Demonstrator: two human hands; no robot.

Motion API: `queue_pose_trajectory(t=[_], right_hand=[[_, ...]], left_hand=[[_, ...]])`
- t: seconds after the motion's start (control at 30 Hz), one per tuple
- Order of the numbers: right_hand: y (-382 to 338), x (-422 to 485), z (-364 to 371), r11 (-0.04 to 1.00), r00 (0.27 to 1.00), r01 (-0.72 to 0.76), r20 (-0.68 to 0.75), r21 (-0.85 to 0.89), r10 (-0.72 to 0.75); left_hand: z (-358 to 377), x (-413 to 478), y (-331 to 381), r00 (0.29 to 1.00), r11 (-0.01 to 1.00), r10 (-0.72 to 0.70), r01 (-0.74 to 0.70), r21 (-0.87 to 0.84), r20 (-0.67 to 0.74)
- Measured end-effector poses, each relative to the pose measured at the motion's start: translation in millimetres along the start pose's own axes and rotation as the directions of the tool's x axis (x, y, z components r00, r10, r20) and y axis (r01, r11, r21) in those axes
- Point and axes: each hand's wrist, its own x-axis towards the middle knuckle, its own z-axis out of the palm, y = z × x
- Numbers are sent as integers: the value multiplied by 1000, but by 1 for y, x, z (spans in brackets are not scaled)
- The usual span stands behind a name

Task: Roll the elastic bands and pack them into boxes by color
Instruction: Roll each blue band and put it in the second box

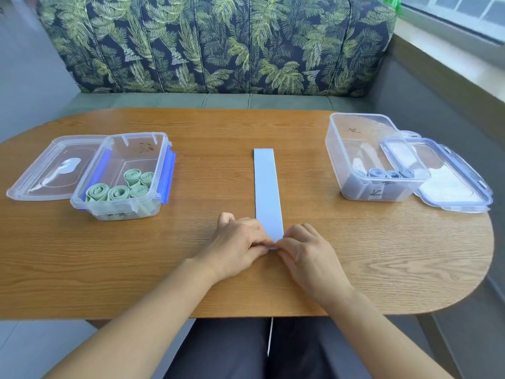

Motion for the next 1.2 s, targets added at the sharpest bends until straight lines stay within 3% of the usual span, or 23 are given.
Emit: queue_pose_trajectory(t=[0.17, 0.4, 0.53, 0.67, 0.77, 0.87, 1.03, 1.2], right_hand=[[-2, 4, -1, 1000, 998, -25, 55, -18, 26], [2, 12, -3, 999, 989, -35, 144, -7, 36], [4, 18, -7, 966, 948, -235, 244, 110, 203], [10, 26, -14, 820, 845, -497, 373, 283, 383], [12, 35, -18, 750, 776, -595, 449, 288, 443], [14, 47, -21, 727, 722, -640, 516, 248, 461], [16, 65, -26, 711, 617, -688, 635, 146, 465], [14, 73, -29, 725, 591, -680, 665, 106, 457]], left_hand=[[7, -4, -3, 990, 984, -141, 138, -111, -21], [11, -2, -3, 985, 984, -146, 135, -117, -89], [9, 0, -3, 969, 976, -204, 190, -105, -138], [8, 3, 4, 940, 949, -310, 296, -107, -142], [4, 10, 9, 895, 896, -439, 430, -115, -80], [-2, 20, 13, 870, 872, -490, 490, -9, -49], [-7, 24, 17, 962, 946, -272, 274, 173, -34], [-9, 17, 13, 998, 955, -54, 55, 292, -11]])
